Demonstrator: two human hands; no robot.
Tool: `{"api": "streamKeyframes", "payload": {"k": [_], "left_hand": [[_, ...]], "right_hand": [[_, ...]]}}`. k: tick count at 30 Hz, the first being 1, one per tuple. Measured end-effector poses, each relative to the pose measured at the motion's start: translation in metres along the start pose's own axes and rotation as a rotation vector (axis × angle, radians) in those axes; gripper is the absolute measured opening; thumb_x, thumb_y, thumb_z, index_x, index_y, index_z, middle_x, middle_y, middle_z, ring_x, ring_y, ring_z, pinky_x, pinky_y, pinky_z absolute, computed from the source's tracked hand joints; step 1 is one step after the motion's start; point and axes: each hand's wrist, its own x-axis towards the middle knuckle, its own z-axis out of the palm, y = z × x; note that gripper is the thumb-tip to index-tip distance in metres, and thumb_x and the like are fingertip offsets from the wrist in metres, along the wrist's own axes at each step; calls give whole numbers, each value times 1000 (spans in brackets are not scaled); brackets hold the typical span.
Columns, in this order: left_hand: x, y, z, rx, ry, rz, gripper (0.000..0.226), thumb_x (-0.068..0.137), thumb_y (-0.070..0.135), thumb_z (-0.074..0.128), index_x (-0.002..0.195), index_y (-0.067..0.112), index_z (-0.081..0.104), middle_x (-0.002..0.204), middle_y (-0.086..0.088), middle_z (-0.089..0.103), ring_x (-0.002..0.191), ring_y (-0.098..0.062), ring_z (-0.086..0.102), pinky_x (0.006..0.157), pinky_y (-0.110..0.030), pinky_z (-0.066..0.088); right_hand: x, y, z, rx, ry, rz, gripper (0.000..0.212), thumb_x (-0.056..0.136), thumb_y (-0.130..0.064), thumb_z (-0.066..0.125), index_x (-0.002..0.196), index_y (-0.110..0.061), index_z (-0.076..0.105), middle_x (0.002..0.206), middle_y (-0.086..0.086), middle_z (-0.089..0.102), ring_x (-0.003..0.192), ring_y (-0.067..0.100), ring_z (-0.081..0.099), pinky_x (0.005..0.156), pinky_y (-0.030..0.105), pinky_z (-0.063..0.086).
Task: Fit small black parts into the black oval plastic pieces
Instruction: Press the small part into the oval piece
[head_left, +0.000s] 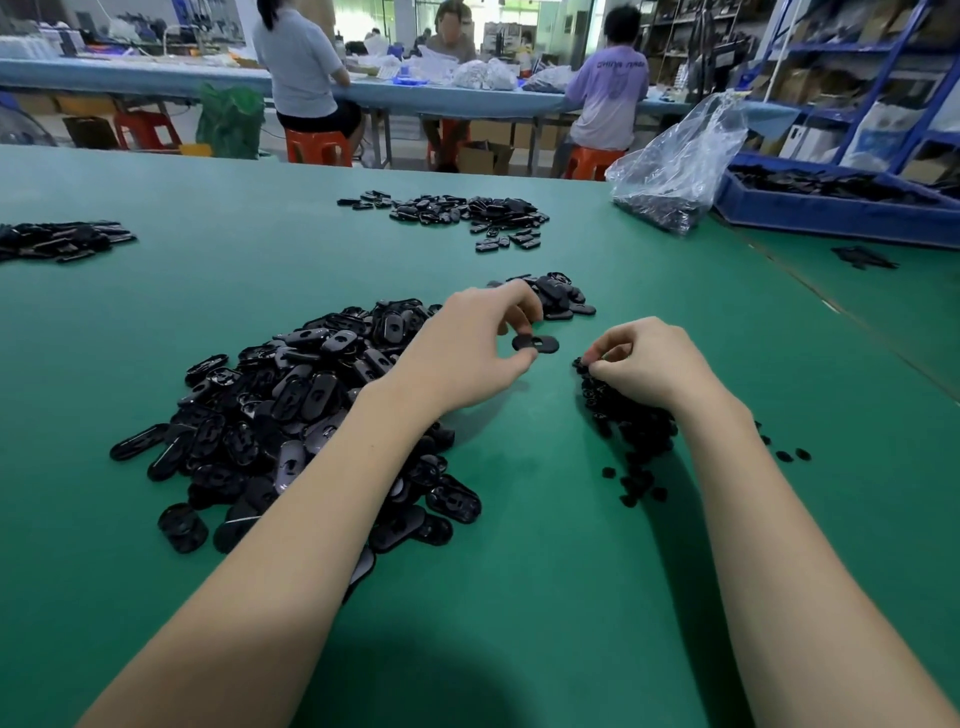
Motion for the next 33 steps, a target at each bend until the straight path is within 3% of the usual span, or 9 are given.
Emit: {"api": "streamKeyframes", "payload": {"k": [2, 8, 11, 13, 18, 21, 25, 33], "left_hand": [[-3, -6, 8, 12, -10, 6, 29, 86, 21, 72, 112, 25, 60, 95, 15, 67, 94, -18, 58, 88, -42, 49], [-4, -18, 10, 6, 5, -24, 31, 86, 19, 73, 113, 26, 59, 97, 14, 68, 93, -14, 59, 91, -40, 49], [-3, -20, 9, -17, 3, -28, 35, 86, 18, 73, 116, 25, 57, 98, 14, 68, 92, -15, 59, 90, -38, 49], [-3, -22, 9, -36, 10, -26, 36, 86, 17, 72, 117, 24, 56, 98, 13, 68, 90, -15, 60, 88, -34, 49], [-2, -23, 10, -71, 24, -6, 34, 86, 12, 71, 115, 23, 57, 97, 9, 68, 82, -12, 59, 74, -15, 41], [-2, -23, 11, -91, 10, -13, 35, 85, 11, 71, 115, 23, 57, 96, 9, 67, 79, -12, 61, 74, -17, 44], [-2, -22, 11, -94, -6, -15, 33, 84, 14, 73, 113, 24, 58, 94, 11, 67, 78, -11, 62, 72, -17, 44], [-1, -19, 16, -113, -17, -19, 31, 83, 16, 75, 109, 24, 59, 93, 11, 67, 75, -9, 63, 73, -20, 48]], "right_hand": [[0, 2, 0, -35, -25, 8, 17, 84, -21, 68, 83, -36, 76, 84, -21, 69, 89, 11, 65, 71, 26, 49], [-1, 2, 6, -113, -80, 2, 18, 87, -26, 67, 91, -42, 75, 90, -17, 68, 94, 12, 62, 78, 26, 46], [0, 0, 8, -110, -56, 21, 12, 87, -25, 69, 88, -34, 77, 94, -10, 71, 96, 17, 66, 87, 31, 54], [0, -1, 8, -102, -49, 24, 10, 86, -24, 71, 84, -31, 77, 94, -8, 73, 96, 18, 68, 90, 34, 57], [-2, 2, 5, -78, -24, 3, 6, 89, -30, 71, 84, -32, 74, 81, -21, 67, 89, 13, 64, 80, 29, 50], [-1, 2, 4, 143, -15, -31, 7, 92, -30, 71, 85, -30, 72, 77, -18, 68, 74, 6, 60, 75, 27, 47], [-9, -12, 3, 534, -117, -61, 8, 96, -32, 70, 88, -30, 69, 75, -13, 71, 51, 6, 50, 49, 14, 41], [-14, -23, 7, 634, -200, -148, 9, 99, -30, 67, 91, -32, 66, 80, -7, 72, 52, 13, 52, 48, 17, 38]]}}
